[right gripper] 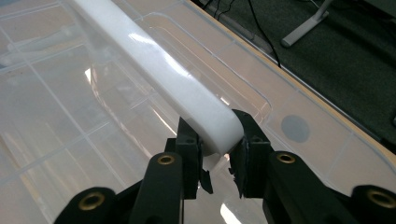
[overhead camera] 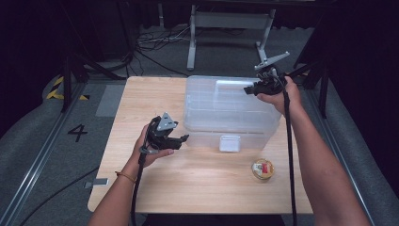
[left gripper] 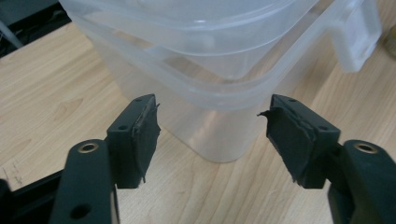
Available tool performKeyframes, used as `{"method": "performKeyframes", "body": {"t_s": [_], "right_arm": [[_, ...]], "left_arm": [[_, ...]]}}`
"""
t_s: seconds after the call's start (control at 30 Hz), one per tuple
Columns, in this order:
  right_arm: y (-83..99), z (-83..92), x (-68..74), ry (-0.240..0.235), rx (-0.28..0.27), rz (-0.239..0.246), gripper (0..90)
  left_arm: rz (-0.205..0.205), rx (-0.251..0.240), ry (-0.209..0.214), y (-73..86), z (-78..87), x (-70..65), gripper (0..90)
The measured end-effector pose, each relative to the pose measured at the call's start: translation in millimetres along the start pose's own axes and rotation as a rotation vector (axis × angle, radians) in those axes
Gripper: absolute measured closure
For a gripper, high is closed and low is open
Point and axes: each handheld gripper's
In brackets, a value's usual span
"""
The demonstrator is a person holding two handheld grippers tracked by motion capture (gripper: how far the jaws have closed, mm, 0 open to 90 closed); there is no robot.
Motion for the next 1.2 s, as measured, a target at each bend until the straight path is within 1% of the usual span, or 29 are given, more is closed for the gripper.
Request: {"method": "performKeyframes", "body": {"t_s": [0.03, 0.07, 0.1, 0.13, 0.2, 0.23, 0.27, 0.3, 0.33, 0.37, 0.43, 0.5, 0.53, 0.6, 0.63, 0.73, 0.77, 0.8, 0.83, 0.87, 0.9, 0.93, 0.97, 1.03, 1.07, 1.1, 1.13, 1.17, 1.2], "right_arm": [[-1.6, 0.1, -0.9, -0.003, 0.004, -0.01, 75.0], [-2.9, 0.4, -1.1, -0.004, 0.01, -0.011, 75.1], [-2.9, 0.4, -1.1, -0.004, 0.01, -0.011, 75.1], [-4.4, 0.2, -1.6, -0.002, 0.014, -0.018, 75.0], [-5.9, 0.6, -3.5, -0.004, 0.022, -0.031, 74.9], [-7.1, 0.9, -3.9, -0.005, 0.03, -0.027, 74.9], [-7.8, 0.8, -3.9, -0.006, 0.03, -0.028, 74.8], [-8.9, 0.9, -4.0, -0.003, 0.034, -0.026, 74.7], [-8.9, 0.9, -4.0, -0.003, 0.034, -0.026, 74.7], [-9.9, 0.9, -4.7, -0.003, 0.038, -0.028, 74.6], [-11.2, 1.2, -6.2, -0.003, 0.035, -0.036, 74.6], [-12.6, 1.6, -7.0, -0.01, 0.039, -0.04, 74.4], [-13.1, 1.6, -7.5, -0.01, 0.036, -0.041, 74.4], [-13.8, 1.7, -8.4, -0.01, 0.035, -0.043, 74.1], [-13.9, 1.8, -8.5, -0.006, 0.031, -0.042, 74.1], [-11.4, 2.0, -9.0, -0.012, 0.014, -0.043, 74.0], [-9.7, 2.5, -7.4, -0.007, 0.01, -0.05, 72.6], [-8.0, 2.7, -6.4, -0.002, 0.006, -0.038, 68.5], [-6.2, 4.0, -4.8, 0.016, 0.008, -0.031, 65.1], [-4.5, 6.1, -3.3, 0.033, -0.001, -0.029, 64.3], [-2.0, 10.2, -1.8, 0.017, -0.017, -0.024, 64.2], [-2.0, 10.2, -1.8, 0.017, -0.017, -0.024, 64.2], [0.5, 14.0, -0.3, 0.015, -0.026, -0.01, 62.7], [7.6, 22.9, 1.2, 0.019, -0.051, 0.019, 56.1], [11.4, 26.4, 2.2, 0.002, -0.059, 0.032, 52.8], [15.1, 30.7, 3.9, 0.012, -0.063, 0.073, 50.1], [23.1, 39.1, 7.3, 0.048, -0.08, 0.132, 47.8], [23.1, 39.1, 7.3, 0.048, -0.08, 0.132, 47.8], [27.9, 44.1, 8.1, 0.05, -0.089, 0.144, 45.4]], "left_arm": [[0.0, -0.006, -0.009, -1.3, 1.0, 0.4, 37.0], [0.0, -0.006, -0.009, -1.3, 1.0, 0.4, 40.0], [0.01, -0.017, -0.007, -2.3, 2.1, 0.4, 40.0], [0.021, -0.024, 0.008, -2.7, 3.0, 0.5, 42.1], [0.025, -0.041, 0.016, -4.4, 5.4, 1.1, 50.1], [0.034, -0.05, 0.018, -4.9, 6.0, 0.7, 54.2], [0.033, -0.061, 0.005, -6.2, 7.0, 0.4, 58.9], [0.035, -0.07, -0.001, -7.6, 7.9, 0.3, 65.6], [0.035, -0.07, -0.001, -7.6, 7.9, 0.3, 70.1], [0.052, -0.083, 0.012, -8.6, 7.2, 1.0, 70.1], [0.085, -0.093, 0.012, -9.6, 4.8, 0.5, 75.4], [0.083, -0.094, 0.008, -10.8, 1.6, -2.5, 79.3], [0.075, -0.096, -0.006, -11.7, 0.3, -4.2, 79.9], [0.076, -0.106, -0.032, -13.1, -0.4, -5.9, 82.7], [0.086, -0.108, -0.033, -13.2, -0.5, -5.9, 83.1], [0.081, -0.101, -0.049, -12.7, -1.4, -5.4, 86.6], [0.079, -0.096, -0.051, -12.5, -1.8, -5.2, 87.4], [0.081, -0.094, -0.056, -11.8, -2.1, -4.8, 88.7], [0.08, -0.094, -0.054, -11.3, -2.6, -4.8, 89.3], [0.077, -0.092, -0.055, -11.4, -2.8, -4.8, 89.5], [0.074, -0.093, -0.057, -11.6, -2.7, -5.0, 89.5], [0.074, -0.093, -0.057, -11.6, -2.7, -5.0, 89.5], [0.069, -0.096, -0.059, -11.8, -2.5, -5.1, 89.5], [0.066, -0.11, -0.055, -11.3, -1.5, -4.4, 89.5], [0.066, -0.121, -0.058, -11.2, -1.6, -4.0, 89.6], [0.065, -0.124, -0.062, -11.3, -1.4, -4.0, 89.7], [0.054, -0.124, -0.072, -12.3, -2.5, -5.2, 89.7], [0.054, -0.124, -0.072, -12.3, -2.5, -5.2, 89.7], [0.051, -0.119, -0.078, -12.4, -3.1, -5.9, 89.7]]}}
Point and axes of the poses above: each handheld gripper's, and its own axes: z roughly backward along the jaws, y roughly out of its underside, x roughly to its left, and after that the axes turned 9 degrees about -y, right-handed
